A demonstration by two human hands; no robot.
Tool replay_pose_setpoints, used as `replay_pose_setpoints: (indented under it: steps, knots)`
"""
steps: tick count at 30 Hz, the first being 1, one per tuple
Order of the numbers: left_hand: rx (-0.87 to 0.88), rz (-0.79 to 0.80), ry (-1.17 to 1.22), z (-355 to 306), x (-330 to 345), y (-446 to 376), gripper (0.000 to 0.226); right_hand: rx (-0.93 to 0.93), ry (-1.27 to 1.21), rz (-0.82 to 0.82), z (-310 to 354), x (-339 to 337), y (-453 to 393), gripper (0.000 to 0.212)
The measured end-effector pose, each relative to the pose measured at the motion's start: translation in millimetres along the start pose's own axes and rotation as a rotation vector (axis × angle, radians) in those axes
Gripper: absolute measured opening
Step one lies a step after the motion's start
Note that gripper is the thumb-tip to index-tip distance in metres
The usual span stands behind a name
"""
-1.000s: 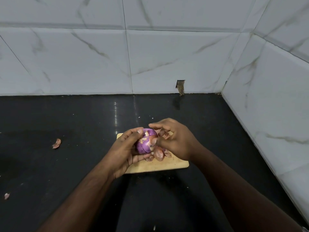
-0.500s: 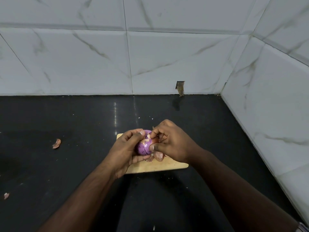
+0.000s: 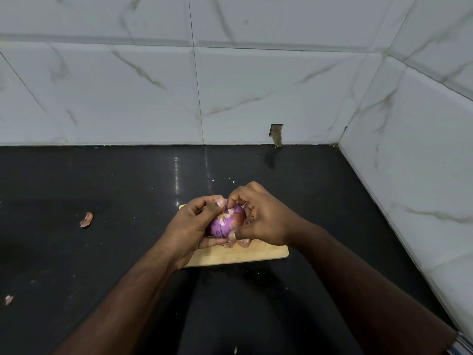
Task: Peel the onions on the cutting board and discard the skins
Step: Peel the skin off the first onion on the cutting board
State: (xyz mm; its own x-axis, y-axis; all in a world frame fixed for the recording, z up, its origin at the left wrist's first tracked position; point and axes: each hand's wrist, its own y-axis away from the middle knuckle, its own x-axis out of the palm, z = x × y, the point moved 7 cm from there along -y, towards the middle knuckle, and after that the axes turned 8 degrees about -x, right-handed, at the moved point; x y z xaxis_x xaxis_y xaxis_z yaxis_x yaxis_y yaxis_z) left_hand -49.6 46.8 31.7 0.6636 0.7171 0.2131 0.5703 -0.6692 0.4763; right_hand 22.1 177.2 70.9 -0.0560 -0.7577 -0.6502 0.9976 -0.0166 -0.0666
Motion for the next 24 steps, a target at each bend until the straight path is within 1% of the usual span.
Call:
replay_pose_setpoints:
  steps: [5,6,9,12,15,17,21,24]
  knots:
    - [0.016,-0.032,-0.02,-0.7,-3.8,-1.2,0.047,-0.016,0.025,-0.041,-4.2,-3.8,-2.3,0.026]
    - [0.018,-0.041,-0.022,-0.4,-4.5,-1.8,0.048,-0.02,0.022,-0.054,-4.8,-4.6,-2.4,0.025]
    - [0.028,-0.056,-0.047,-0.6,-6.2,-3.7,0.047,-0.022,0.04,-0.058,-5.3,-4.3,-2.8,0.031]
    - [0.033,-0.07,-0.082,-1.0,-7.2,-4.9,0.042,-0.009,0.053,-0.046,-5.9,-4.1,-3.5,0.024]
    - [0.044,-0.09,-0.099,0.0,-8.1,-4.8,0.032,-0.001,0.083,-0.016,-5.2,-3.4,-4.5,0.014]
    - [0.049,-0.111,-0.092,0.8,-8.3,-4.8,0.029,0.002,0.096,-0.026,-5.4,-3.3,-4.8,0.009]
    - [0.069,-0.163,-0.046,2.0,-10.3,-5.2,0.026,0.04,0.046,-0.143,-8.9,-3.6,-3.6,0.007]
    - [0.08,-0.182,0.044,3.2,-14.6,-6.0,0.024,0.14,-0.123,-0.292,-19.4,-5.7,0.5,0.01]
